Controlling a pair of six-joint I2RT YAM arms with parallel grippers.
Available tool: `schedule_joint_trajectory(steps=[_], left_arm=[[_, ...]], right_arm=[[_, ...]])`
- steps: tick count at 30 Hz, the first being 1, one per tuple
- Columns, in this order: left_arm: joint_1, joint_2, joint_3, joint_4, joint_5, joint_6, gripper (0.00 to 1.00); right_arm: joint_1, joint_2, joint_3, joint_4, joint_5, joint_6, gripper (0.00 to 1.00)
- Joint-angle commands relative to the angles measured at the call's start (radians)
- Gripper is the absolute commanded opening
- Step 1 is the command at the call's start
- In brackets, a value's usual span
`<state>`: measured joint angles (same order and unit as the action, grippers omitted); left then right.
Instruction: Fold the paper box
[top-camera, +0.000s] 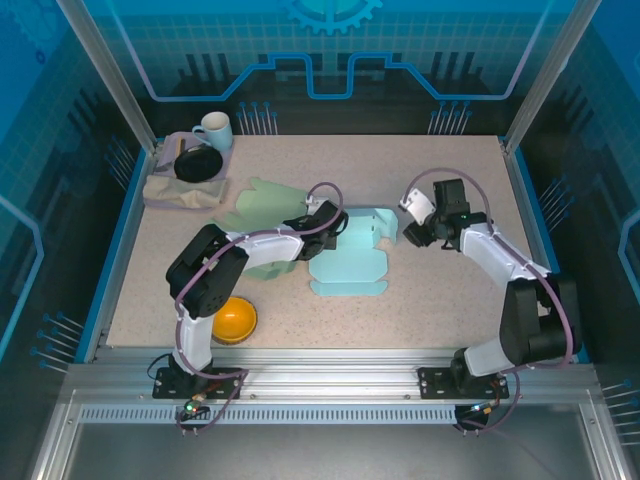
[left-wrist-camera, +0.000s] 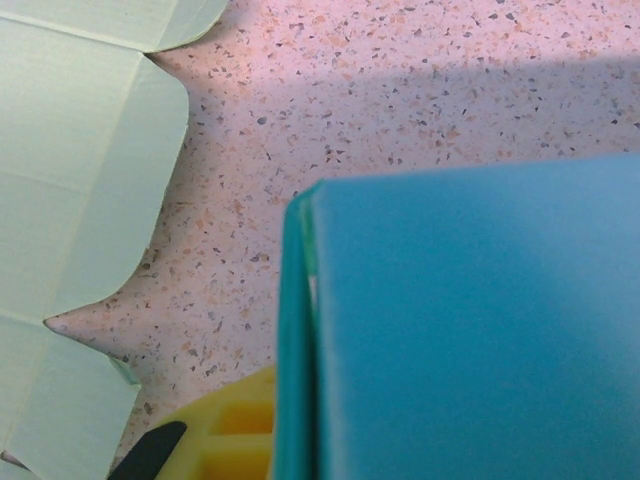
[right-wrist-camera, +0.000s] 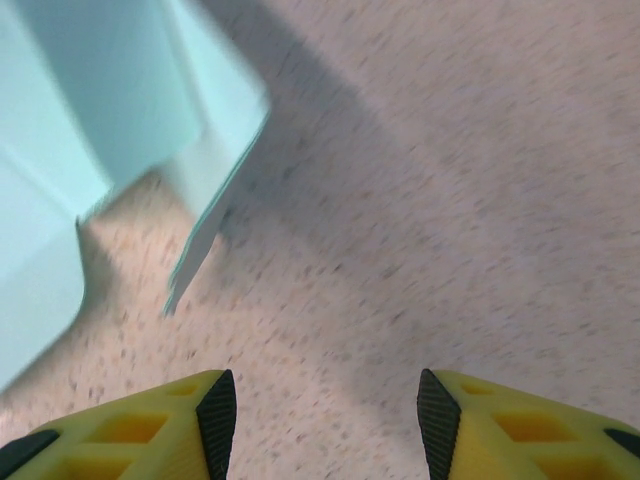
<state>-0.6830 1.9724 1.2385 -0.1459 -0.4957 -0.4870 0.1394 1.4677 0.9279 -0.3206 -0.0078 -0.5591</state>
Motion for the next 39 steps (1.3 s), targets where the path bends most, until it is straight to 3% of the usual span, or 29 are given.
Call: schedule_joint_trajectory(steps=[1, 12, 25, 31, 39], left_arm=[[0.009, -0.025, -0.038, -0.014, 0.029, 0.027, 0.0], [0.009, -0.035, -0.05, -0.004, 0.055, 0.023, 0.0], [0.009, -0.032, -0.044, -0.006, 0.078, 0.024, 0.0], [0.009, -0.036, -0.042, -0.016, 0.072, 0.033, 0.0], [0.008, -0.04, -0.042, -0.014, 0.076, 0.039, 0.0]], right_arm=[[0.007, 0.017, -0.022, 0.052, -0.042, -0.094, 0.53], [0.008, 0.103, -0.013, 0.139, -0.035, -0.059, 0.53], [0.031, 0.143, 0.01, 0.157, -0.132, -0.056, 0.53], [0.002, 0.106, -0.007, 0.132, -0.064, -0.15, 0.54], [-0.071, 0.119, 0.031, 0.097, -0.003, -0.115, 0.55]])
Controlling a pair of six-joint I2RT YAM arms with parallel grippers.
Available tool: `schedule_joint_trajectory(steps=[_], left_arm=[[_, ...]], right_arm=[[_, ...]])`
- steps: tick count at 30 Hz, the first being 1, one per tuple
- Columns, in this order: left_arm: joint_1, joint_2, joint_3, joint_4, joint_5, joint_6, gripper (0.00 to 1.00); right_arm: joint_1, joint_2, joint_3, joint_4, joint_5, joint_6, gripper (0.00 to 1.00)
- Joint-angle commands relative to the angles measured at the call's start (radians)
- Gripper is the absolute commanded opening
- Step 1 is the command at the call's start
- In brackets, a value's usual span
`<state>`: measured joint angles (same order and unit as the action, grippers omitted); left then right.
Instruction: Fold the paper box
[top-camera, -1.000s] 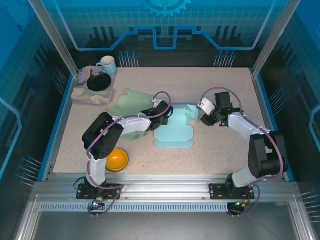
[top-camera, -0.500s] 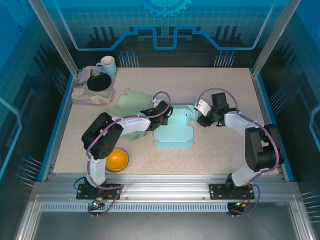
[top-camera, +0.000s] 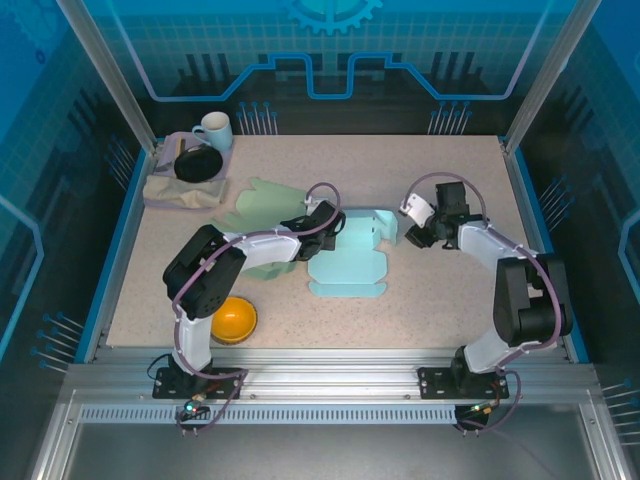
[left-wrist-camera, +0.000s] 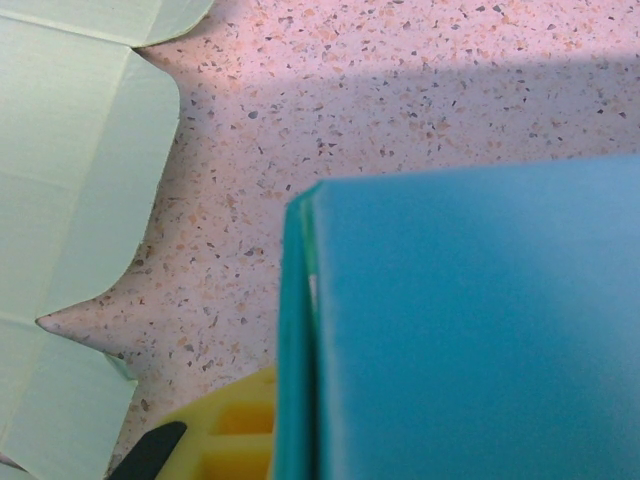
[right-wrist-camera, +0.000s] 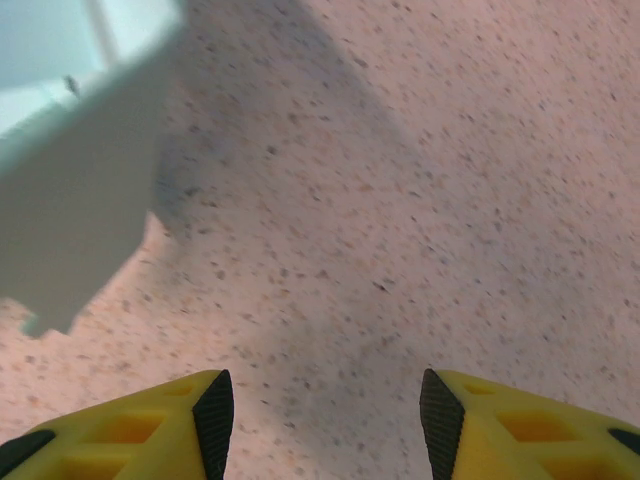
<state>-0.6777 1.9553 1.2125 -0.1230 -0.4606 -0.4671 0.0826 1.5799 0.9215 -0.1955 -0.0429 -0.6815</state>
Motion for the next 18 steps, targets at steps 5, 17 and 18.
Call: schedule_joint_trajectory(steps=[5, 17, 18], left_arm=[[0.003, -0.021, -0.016, -0.032, 0.052, 0.021, 0.0], [0.004, -0.007, 0.003, -0.034, 0.06, 0.015, 0.0], [0.003, -0.006, 0.004, -0.035, 0.062, 0.015, 0.0]], right_arm=[[-0.002, 0.076, 0.115, -0.071, 0.017, 0.066, 0.54], [0.047, 0.075, 0.07, -0.067, -0.142, 0.022, 0.54], [0.052, 0.074, 0.072, -0.068, -0.148, 0.023, 0.54]])
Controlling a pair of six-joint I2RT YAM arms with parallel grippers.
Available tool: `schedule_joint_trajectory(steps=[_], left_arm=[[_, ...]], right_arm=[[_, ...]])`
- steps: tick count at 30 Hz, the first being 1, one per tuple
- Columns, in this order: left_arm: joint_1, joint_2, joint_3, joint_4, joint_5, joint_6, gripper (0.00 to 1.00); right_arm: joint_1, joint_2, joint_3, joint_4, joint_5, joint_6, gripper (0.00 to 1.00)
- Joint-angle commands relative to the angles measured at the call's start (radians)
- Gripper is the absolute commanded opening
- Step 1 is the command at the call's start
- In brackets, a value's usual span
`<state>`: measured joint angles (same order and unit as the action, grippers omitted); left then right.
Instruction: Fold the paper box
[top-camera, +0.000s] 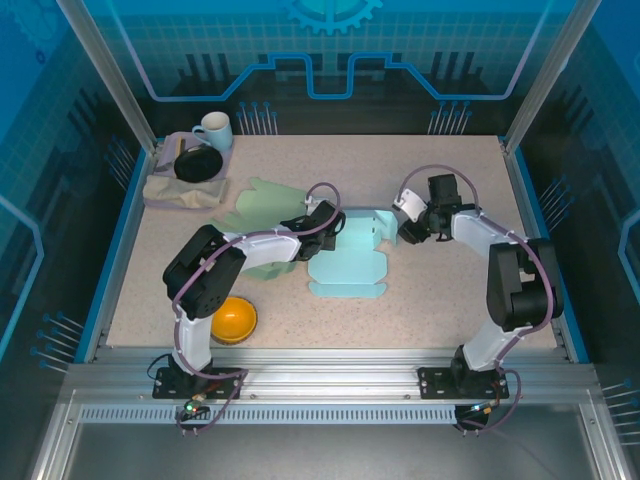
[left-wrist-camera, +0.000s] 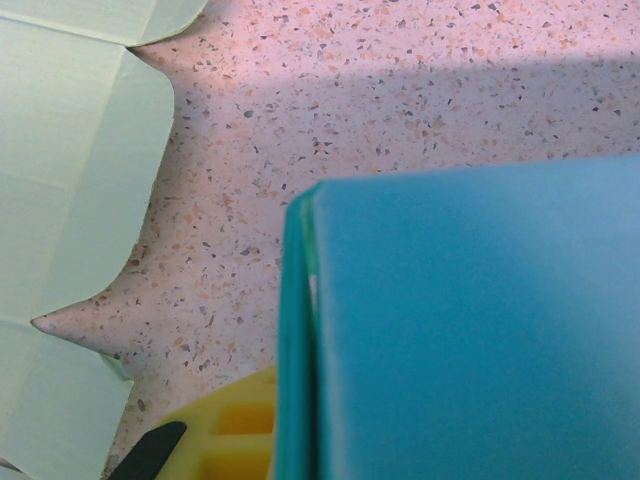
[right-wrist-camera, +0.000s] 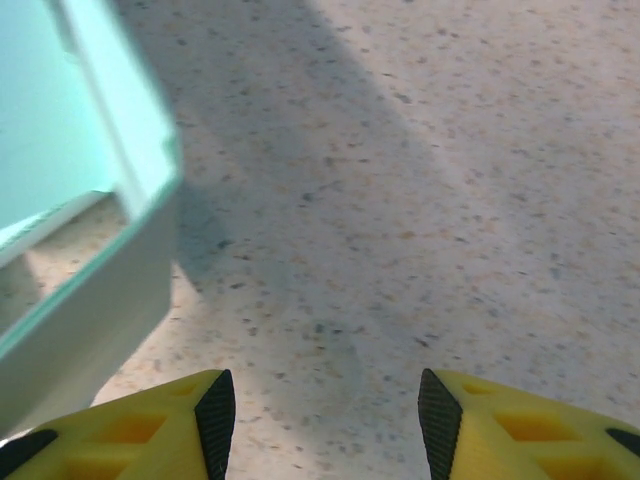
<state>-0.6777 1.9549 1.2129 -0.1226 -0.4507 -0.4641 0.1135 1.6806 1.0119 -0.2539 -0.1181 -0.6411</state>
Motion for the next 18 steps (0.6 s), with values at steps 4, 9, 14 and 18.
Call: schedule_joint_trajectory(steps=[4, 9, 14, 18], left_arm=[[0.004, -0.001, 0.005, -0.035, 0.056, 0.007, 0.0], [0.003, 0.0, 0.003, -0.035, 0.059, 0.003, 0.0], [0.004, 0.001, 0.006, -0.033, 0.065, 0.003, 0.0], [0.003, 0.001, 0.006, -0.031, 0.07, -0.001, 0.0]], right_arm=[[0.037, -0.02, 0.005, -0.035, -0.089, -0.012, 0.54], [0.058, -0.015, 0.025, -0.048, -0.091, 0.001, 0.54], [0.082, -0.016, 0.038, -0.048, -0.086, 0.014, 0.54], [0.099, -0.01, 0.049, -0.052, -0.081, 0.021, 0.54]])
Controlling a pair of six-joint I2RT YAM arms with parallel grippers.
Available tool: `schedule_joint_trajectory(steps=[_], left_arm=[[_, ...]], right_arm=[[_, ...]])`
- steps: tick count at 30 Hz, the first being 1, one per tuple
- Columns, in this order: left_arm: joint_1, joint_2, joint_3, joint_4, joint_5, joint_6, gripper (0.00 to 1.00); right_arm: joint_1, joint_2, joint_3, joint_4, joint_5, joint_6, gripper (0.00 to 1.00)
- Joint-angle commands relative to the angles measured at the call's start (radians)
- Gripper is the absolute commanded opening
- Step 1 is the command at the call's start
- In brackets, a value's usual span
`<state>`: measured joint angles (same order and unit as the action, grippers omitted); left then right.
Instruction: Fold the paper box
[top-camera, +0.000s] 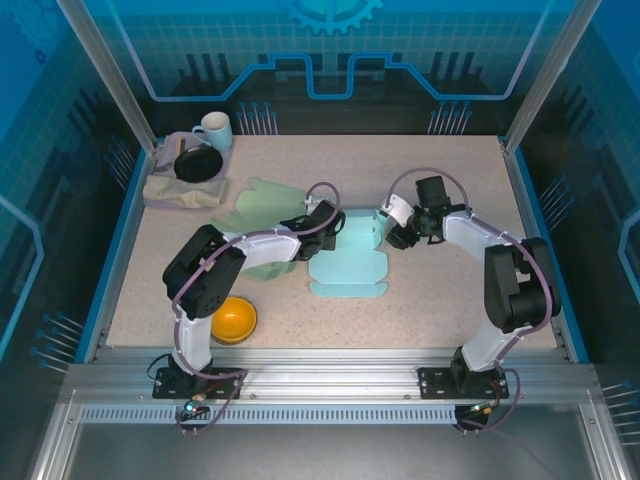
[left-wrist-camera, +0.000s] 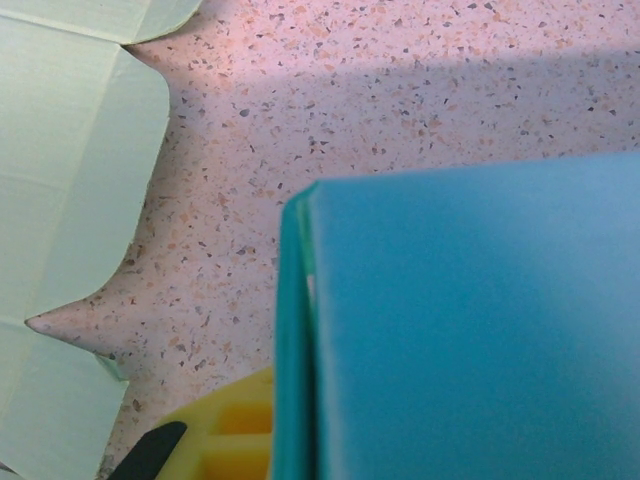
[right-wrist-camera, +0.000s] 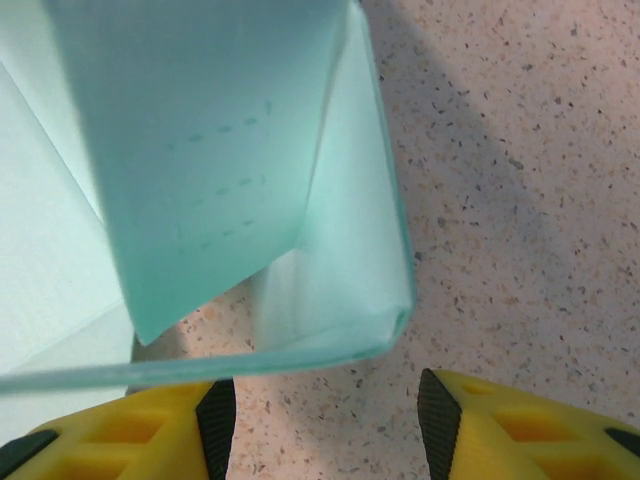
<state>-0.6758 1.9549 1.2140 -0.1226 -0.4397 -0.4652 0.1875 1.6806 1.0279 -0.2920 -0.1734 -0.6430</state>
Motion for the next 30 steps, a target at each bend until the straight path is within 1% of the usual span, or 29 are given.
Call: schedule_joint_trajectory(steps=[1, 9, 15, 21, 30], left_arm=[[0.001, 0.001, 0.005, -0.029, 0.06, -0.002, 0.0], [-0.001, 0.002, 0.007, -0.028, 0.067, -0.008, 0.0], [0.001, -0.002, 0.028, -0.064, 0.089, -0.039, 0.0], [-0.001, -0.008, 0.074, -0.139, 0.132, -0.085, 0.0], [0.0, -0.008, 0.114, -0.207, 0.194, -0.113, 0.0]], right_arm=[[0.03, -0.007, 0.037, -0.016, -0.023, 0.026, 0.54], [0.073, 0.015, 0.058, -0.007, 0.018, 0.059, 0.54], [0.094, 0.029, 0.076, 0.034, 0.049, 0.177, 0.53], [0.123, 0.056, 0.099, 0.079, 0.133, 0.289, 0.53], [0.154, 0.053, 0.092, 0.17, 0.162, 0.383, 0.53]])
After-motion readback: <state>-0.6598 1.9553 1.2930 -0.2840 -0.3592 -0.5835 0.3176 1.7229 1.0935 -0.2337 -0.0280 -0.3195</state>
